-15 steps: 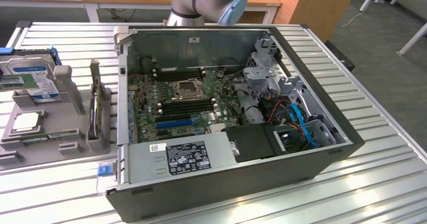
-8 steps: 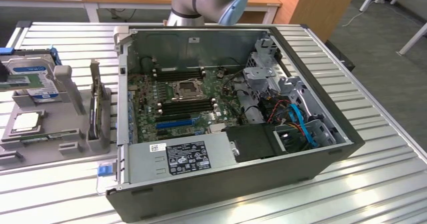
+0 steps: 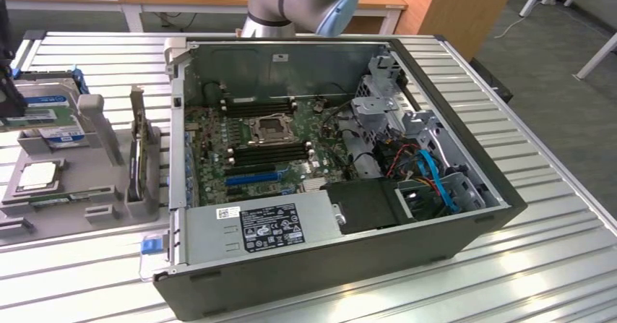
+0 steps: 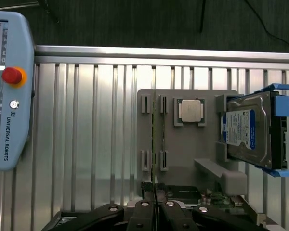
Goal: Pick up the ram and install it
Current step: 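Pick up the ram and move it above insertion slot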
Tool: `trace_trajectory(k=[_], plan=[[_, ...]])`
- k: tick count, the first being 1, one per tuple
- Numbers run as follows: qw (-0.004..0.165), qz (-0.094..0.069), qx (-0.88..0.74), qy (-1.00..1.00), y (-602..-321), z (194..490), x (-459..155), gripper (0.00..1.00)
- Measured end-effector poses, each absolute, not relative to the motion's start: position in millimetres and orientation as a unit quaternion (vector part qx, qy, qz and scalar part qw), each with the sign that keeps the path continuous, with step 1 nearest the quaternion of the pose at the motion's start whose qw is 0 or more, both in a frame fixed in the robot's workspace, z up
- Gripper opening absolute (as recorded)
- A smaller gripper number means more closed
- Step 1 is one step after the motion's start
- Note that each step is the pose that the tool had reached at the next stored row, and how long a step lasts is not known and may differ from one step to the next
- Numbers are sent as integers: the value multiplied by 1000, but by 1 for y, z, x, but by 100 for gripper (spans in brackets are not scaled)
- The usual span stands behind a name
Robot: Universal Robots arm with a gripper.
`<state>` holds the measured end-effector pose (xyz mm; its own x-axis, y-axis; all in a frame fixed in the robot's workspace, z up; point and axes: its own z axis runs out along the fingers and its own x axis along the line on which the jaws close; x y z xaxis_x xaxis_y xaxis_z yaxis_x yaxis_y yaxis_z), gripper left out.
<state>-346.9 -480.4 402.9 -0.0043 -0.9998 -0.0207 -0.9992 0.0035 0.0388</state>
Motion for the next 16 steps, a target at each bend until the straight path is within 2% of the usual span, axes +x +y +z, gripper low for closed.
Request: trace_trajectory(k=[16], plan=[[6, -21, 706, -708, -480, 403, -320, 11]])
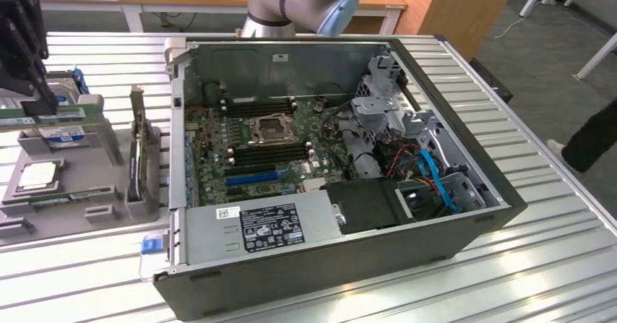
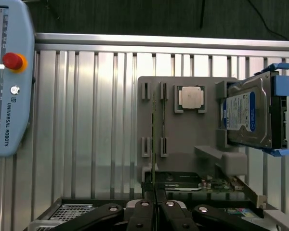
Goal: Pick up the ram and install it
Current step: 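Pick up the ram and move it above insertion slot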
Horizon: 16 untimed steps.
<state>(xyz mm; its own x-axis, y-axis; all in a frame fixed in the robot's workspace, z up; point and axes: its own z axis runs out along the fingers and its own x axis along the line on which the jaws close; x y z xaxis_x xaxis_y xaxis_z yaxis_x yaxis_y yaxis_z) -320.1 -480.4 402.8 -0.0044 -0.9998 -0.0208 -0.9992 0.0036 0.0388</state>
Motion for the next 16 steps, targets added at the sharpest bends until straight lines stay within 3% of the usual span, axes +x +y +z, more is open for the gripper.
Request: trace_trajectory(k=[16], plan=[[6, -21, 706, -708, -480, 403, -288, 11]])
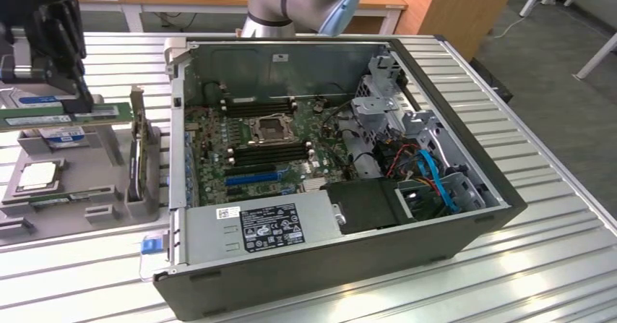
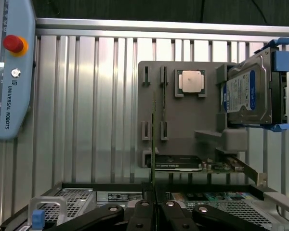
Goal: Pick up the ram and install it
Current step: 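Pick up the ram and move it above insertion slot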
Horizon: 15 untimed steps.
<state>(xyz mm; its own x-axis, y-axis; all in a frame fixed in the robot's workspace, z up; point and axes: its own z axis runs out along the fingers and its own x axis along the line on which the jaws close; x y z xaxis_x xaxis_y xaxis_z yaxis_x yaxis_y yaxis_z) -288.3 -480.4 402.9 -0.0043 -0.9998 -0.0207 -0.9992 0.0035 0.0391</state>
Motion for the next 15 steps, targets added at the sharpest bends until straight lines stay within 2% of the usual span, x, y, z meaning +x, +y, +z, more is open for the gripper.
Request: trace_trajectory(k=[15], plan=[[7, -21, 706, -708, -480, 403, -258, 11]])
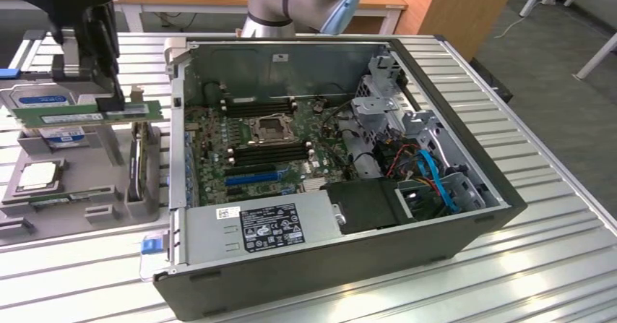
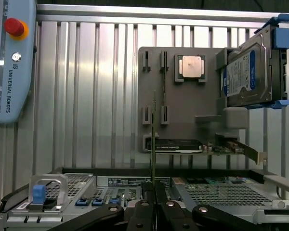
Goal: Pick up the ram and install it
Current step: 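Pick up the ram and move it above insertion slot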
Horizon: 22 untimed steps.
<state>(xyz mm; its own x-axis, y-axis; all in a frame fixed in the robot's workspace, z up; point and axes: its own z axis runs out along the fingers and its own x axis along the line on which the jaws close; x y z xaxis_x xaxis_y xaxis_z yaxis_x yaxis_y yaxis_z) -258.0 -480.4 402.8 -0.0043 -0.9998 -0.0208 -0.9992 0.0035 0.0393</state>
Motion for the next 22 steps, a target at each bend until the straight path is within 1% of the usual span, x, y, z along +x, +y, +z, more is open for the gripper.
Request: trace_trajectory(k=[22], plan=[[7, -22, 706, -708, -480, 403, -214, 11]])
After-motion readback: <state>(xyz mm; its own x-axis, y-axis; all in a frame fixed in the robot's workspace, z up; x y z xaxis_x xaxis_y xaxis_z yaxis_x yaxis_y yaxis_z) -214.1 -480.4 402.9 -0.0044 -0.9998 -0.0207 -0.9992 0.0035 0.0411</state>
